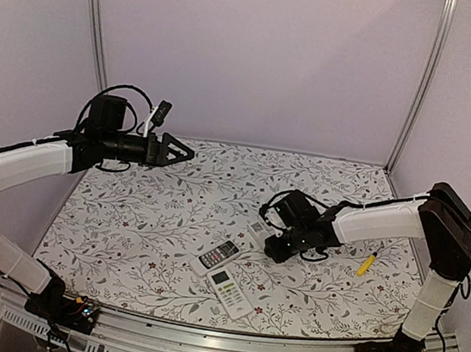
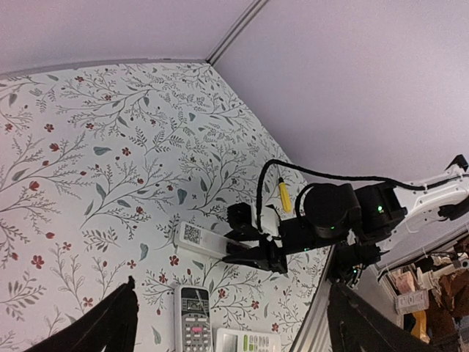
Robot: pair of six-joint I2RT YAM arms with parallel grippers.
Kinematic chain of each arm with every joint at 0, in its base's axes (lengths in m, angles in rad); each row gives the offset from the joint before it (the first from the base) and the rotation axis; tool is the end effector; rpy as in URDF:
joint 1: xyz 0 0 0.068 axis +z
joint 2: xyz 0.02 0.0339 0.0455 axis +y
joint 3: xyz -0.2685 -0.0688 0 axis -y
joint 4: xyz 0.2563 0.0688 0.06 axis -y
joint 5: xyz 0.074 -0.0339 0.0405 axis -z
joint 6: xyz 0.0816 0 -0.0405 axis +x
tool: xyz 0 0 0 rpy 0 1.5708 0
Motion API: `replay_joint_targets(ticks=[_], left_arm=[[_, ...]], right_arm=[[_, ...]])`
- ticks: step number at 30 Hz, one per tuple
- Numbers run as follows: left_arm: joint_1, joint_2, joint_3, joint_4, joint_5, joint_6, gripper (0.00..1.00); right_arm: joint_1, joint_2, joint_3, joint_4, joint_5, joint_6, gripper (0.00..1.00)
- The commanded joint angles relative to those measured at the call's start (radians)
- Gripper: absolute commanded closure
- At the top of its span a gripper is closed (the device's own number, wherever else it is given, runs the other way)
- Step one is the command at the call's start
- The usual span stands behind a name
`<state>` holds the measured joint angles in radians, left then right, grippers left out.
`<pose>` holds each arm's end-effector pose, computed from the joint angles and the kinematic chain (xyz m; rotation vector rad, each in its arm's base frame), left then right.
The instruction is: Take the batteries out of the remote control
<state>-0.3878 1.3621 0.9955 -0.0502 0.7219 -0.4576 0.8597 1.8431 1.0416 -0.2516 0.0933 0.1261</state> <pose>0.3025 -0.1818 0.2856 0.4291 2.0531 -1.2451 0.2606 0.2909 0.0948 -0.9142 2.4703 0.2217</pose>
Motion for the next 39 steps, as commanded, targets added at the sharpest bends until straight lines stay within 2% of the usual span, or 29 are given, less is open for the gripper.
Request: replay_joint_targets(ticks=[1,4,6,11,20,26,31,35,39], left_arm=[[0.004,0.014,0.005,-0.015,-0.001,0.003,0.11],[0.003,0.014,0.004,-0.015,-0.005,0.006,0.11],[0.004,0.01,0.005,-0.014,-0.009,0.01,0.11],[0.002,-0.025,0.001,-0.014,-0.05,0.029,0.11],[0.001,-0.121,-0.021,0.0,-0.159,0.061,0.1],[0.001,-0.129,-0.018,-0.007,-0.17,0.067,0.11],[0.002,-0.13,-0.018,-0.007,-0.164,0.062,0.11],[0.001,-0.132,-0.018,-0.007,-0.161,0.061,0.1],[0.0,-0.132,-0.018,-0.007,-0.16,0.06,0.1]], right_arm=[[0.009,-0.043,-0.036,-0.067,-0.004,-0.064,0.56],[0.009,-0.095,-0.059,-0.053,0.0,-0.026,0.38],[0.01,-0.148,-0.08,-0.056,0.033,0.026,0.29],[-0.001,-0.313,-0.15,-0.119,0.24,0.227,0.02],[-0.252,-0.65,-0.388,-0.261,0.34,0.667,0.01],[-0.447,-0.775,-0.494,-0.262,0.243,0.738,0.02],[-0.481,-0.741,-0.511,-0.229,0.237,0.717,0.12],[-0.487,-0.653,-0.507,-0.206,0.23,0.709,0.24],[-0.487,-0.596,-0.512,-0.177,0.233,0.719,0.3]])
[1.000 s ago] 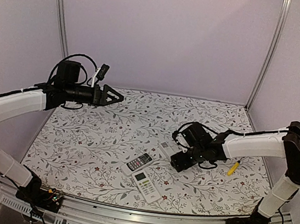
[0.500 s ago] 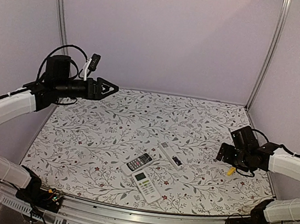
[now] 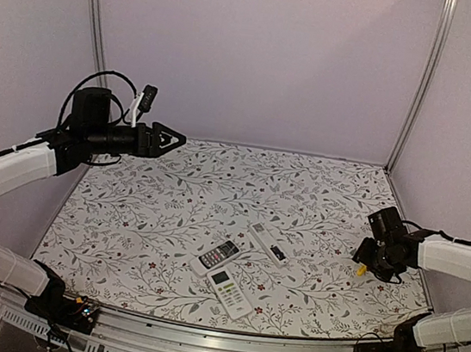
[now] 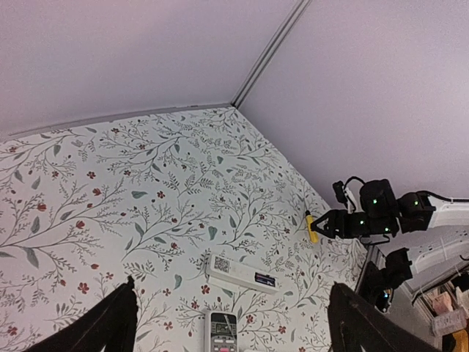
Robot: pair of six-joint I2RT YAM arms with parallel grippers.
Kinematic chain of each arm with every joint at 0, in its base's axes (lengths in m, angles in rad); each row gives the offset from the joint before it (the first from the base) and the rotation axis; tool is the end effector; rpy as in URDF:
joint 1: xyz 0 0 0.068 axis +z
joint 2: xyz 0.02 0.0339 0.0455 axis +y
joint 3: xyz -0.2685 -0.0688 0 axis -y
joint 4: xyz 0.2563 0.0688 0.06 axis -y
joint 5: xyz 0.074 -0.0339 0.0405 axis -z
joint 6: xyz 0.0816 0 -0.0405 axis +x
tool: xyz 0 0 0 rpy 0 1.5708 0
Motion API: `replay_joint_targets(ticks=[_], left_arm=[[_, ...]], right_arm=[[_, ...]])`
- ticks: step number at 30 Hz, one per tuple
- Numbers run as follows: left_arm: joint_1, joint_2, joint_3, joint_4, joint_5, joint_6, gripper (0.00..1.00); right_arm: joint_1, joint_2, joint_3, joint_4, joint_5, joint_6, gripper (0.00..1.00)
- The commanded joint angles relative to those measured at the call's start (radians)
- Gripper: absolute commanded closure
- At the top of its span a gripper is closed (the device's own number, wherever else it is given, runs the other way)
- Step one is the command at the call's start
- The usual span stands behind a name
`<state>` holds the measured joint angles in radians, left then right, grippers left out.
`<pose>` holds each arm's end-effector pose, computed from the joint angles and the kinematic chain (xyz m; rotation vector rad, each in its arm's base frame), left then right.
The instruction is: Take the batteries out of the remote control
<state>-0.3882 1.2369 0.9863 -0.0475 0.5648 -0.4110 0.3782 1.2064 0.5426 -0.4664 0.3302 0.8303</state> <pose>0.2906 -0.1660 0.3198 0.3897 1.9243 -1.0650 0.2213 0.0595 0.1170 0.6762 2.5082 -0.0257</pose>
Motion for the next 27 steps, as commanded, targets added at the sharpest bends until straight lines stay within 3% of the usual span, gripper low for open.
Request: replay_joint_targets(ticks=[1,10,17,24,27], left_arm=[[0.001,-0.007,-0.009,-0.01,-0.003,0.014,0.1],[0.0,-0.002,-0.009,-0.011,-0.005,0.014,0.1],[0.001,-0.002,-0.009,-0.012,-0.005,0.014,0.1],[0.001,-0.003,-0.01,-0.009,0.008,0.014,0.1],[-0.001,-0.009,-0.027,0.029,0.053,0.002,0.1]], right_arm=[[-0.005,0.049,-0.014,0.043,-0.005,0.015,0.31],[-0.008,0.144,-0.014,0.074,-0.006,0.018,0.4],[-0.009,0.157,-0.009,0.087,-0.008,0.009,0.64],[-0.008,0.137,-0.008,0.1,-0.035,-0.026,1.0],[0.002,0.092,0.005,0.102,-0.079,-0.106,1.0]])
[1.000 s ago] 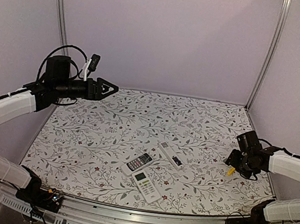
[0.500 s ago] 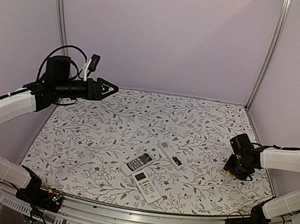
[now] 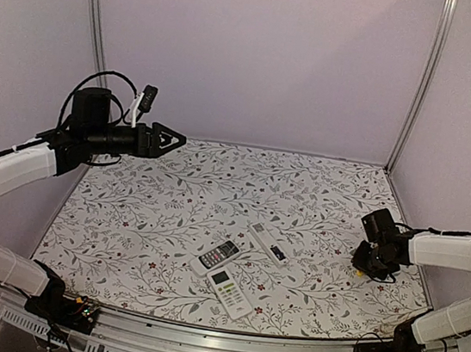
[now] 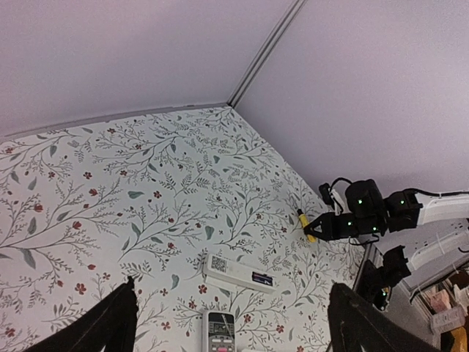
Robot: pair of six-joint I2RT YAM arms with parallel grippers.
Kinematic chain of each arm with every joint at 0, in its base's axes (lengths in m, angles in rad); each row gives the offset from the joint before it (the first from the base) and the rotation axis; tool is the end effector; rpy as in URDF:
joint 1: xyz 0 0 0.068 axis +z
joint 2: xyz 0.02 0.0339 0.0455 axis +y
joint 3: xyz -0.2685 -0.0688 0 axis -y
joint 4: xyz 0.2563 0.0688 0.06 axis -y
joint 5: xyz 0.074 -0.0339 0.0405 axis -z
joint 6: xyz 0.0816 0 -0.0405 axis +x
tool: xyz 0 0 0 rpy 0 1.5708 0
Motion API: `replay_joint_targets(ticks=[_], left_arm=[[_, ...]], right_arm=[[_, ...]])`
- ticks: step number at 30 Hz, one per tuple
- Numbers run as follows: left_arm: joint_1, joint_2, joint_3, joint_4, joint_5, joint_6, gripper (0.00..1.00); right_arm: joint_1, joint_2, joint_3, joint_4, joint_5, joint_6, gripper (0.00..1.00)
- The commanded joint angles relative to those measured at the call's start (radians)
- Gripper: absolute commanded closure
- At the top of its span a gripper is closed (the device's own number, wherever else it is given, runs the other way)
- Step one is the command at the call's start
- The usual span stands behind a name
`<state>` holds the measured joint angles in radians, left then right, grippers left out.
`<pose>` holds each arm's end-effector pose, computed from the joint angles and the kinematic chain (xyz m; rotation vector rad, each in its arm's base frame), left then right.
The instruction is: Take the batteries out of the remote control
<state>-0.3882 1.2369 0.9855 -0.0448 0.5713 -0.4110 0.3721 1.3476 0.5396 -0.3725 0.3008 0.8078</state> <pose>0.2902 -0.1664 0.3199 0.3950 1.9218 -1.0709 0.2313 0.0643 0.0910 0.6510 2.5732 -0.0424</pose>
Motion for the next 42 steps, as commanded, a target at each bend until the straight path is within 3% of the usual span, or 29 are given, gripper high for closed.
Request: replay_joint_targets(ticks=[1,7,11,22,28,36,38,42], left_arm=[[-0.005,-0.01,-0.031,0.062,0.058,-0.001,0.1],[-0.03,0.002,-0.027,0.069,0.078,0.006,0.1],[-0.059,0.012,-0.024,0.07,0.098,0.02,0.1],[-0.127,0.074,-0.012,0.086,0.215,0.024,0.1],[-0.136,0.109,-0.008,0.085,0.232,0.006,0.1],[-0.137,0.171,0.013,0.018,0.222,-0.013,0.1],[-0.138,0.178,0.013,0.021,0.235,-0.017,0.13],[-0.138,0.187,0.013,0.024,0.247,-0.021,0.31]], right_arm=[[0.019,-0.074,0.013,0.008,-0.059,-0.114,1.0],[0.184,-0.241,0.08,0.057,-0.167,-0.328,1.0],[0.337,-0.26,0.152,0.091,-0.181,-0.436,1.0],[0.662,0.0,0.457,0.132,-0.111,-0.618,1.0],[0.75,0.167,0.596,0.145,-0.025,-0.708,1.0],[0.786,0.23,0.639,0.247,-0.022,-0.756,1.0],[0.787,0.242,0.648,0.257,-0.024,-0.76,1.0],[0.793,0.26,0.666,0.261,-0.013,-0.77,1.0]])
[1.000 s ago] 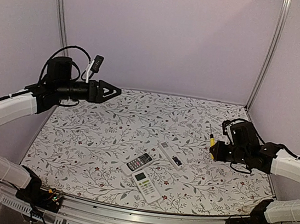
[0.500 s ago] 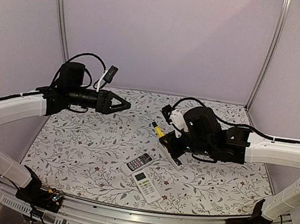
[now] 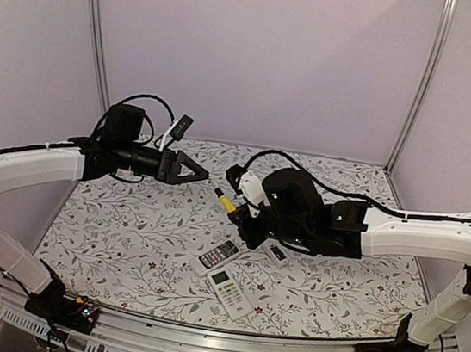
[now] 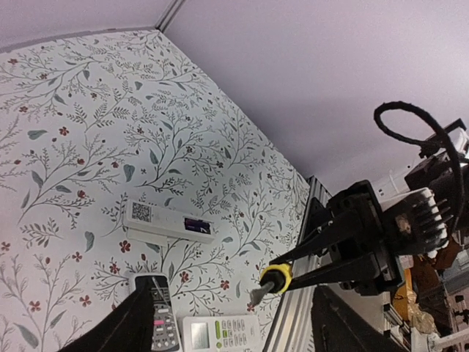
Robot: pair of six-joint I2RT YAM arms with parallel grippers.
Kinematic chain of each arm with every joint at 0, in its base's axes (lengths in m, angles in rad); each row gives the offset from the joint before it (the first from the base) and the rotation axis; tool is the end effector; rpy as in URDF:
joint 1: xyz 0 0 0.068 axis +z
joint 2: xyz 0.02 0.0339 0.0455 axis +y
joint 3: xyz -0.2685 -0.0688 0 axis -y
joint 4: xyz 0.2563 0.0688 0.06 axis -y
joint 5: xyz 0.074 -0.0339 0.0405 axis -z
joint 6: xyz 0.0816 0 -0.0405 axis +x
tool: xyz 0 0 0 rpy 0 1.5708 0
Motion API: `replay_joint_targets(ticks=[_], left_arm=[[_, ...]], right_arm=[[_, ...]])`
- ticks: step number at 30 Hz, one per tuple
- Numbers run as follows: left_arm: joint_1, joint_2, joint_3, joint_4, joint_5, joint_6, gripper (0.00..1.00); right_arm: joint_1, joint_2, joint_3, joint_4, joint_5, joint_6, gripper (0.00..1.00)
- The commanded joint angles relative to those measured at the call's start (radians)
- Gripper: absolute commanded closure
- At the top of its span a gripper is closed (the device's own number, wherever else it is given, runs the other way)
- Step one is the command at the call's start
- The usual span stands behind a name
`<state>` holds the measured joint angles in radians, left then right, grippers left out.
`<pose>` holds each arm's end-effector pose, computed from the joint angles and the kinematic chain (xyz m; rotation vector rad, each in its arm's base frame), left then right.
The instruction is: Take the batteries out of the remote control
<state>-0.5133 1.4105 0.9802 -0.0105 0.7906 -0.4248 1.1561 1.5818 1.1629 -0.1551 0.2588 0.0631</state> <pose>0.2799 -0.2243 0.2701 0.6403 2.0492 -1.3673 0.1843 0.3667 0.2495 -0.9874 1.9162 0.4406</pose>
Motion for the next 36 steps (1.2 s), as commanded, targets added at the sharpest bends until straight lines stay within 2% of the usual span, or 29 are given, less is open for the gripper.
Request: replay_joint_targets(ticks=[1,8,11,14,18,20,21,22,24,26,28,31,36], left_arm=[[-0.014,0.015,0.018,-0.009,0.031,-0.009,0.36],[-0.016,0.034,0.015,-0.006,0.066,-0.025,0.58],[-0.016,0.037,0.015,0.032,0.079,-0.031,0.62],[-0.017,0.039,0.01,0.048,0.093,-0.039,0.7],[-0.017,0.043,0.009,0.054,0.108,-0.045,0.94],[-0.017,0.044,0.008,0.062,0.118,-0.052,1.0],[-0.016,0.042,0.008,0.065,0.121,-0.054,1.0],[-0.017,0.038,0.008,0.069,0.122,-0.056,1.0],[-0.015,0.018,0.001,0.096,0.122,-0.072,1.0],[-0.013,-0.019,-0.016,0.15,0.106,-0.104,1.0],[-0.012,-0.063,-0.03,0.192,0.069,-0.138,1.0],[-0.012,-0.129,-0.078,0.299,0.005,-0.211,1.0],[-0.025,-0.202,-0.242,0.645,-0.059,-0.418,1.0]], right_arm=[[0.011,0.032,0.048,0.045,0.03,-0.029,1.0],[0.018,0.062,0.072,0.042,0.037,-0.045,1.0],[0.019,0.071,0.075,0.041,0.039,-0.049,1.0],[0.022,0.079,0.075,0.041,0.042,-0.052,1.0],[0.024,0.086,0.074,0.046,0.068,-0.049,1.0],[0.024,0.084,0.068,0.059,0.093,-0.033,1.0],[0.024,0.08,0.063,0.067,0.101,-0.022,0.94],[0.024,0.074,0.055,0.079,0.109,-0.003,0.8],[0.024,0.05,0.026,0.12,0.114,0.021,0.4],[0.023,0.005,-0.017,0.186,0.117,0.055,0.15],[0.014,-0.037,-0.076,0.253,0.107,0.098,0.08],[-0.002,-0.108,-0.16,0.369,0.071,0.195,0.04],[-0.042,-0.225,-0.319,0.642,-0.055,0.37,0.01]])
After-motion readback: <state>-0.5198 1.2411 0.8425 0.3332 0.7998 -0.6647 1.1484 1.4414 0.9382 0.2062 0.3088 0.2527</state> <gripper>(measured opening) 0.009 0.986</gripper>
